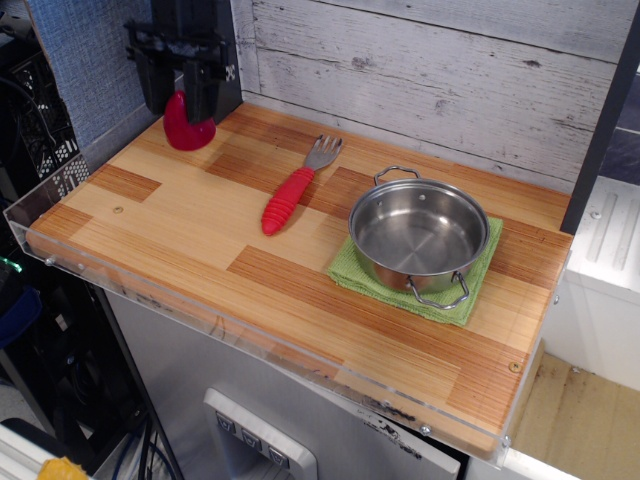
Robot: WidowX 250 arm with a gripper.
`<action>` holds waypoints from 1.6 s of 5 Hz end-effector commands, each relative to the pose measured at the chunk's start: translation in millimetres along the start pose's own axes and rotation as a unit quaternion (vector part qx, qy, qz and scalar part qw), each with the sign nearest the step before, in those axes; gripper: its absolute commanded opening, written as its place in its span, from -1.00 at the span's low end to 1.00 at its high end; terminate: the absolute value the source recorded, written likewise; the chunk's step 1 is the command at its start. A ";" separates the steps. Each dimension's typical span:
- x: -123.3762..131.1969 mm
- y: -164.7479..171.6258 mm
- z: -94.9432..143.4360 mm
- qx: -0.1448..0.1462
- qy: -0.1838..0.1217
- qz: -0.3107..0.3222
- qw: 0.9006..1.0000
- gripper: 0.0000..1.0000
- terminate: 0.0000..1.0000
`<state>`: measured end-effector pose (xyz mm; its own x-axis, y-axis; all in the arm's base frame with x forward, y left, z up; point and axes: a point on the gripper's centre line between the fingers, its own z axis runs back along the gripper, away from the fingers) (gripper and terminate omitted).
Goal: Move the red object away from edge of the table.
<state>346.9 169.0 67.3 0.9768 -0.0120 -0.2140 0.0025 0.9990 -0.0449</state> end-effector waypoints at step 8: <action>-25.5 -6.5 19.9 0.042 0.046 0.014 0.998 -1.00 -1.00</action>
<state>334.4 160.6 66.1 0.9348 0.0179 -0.3547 -0.0116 0.9997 0.0198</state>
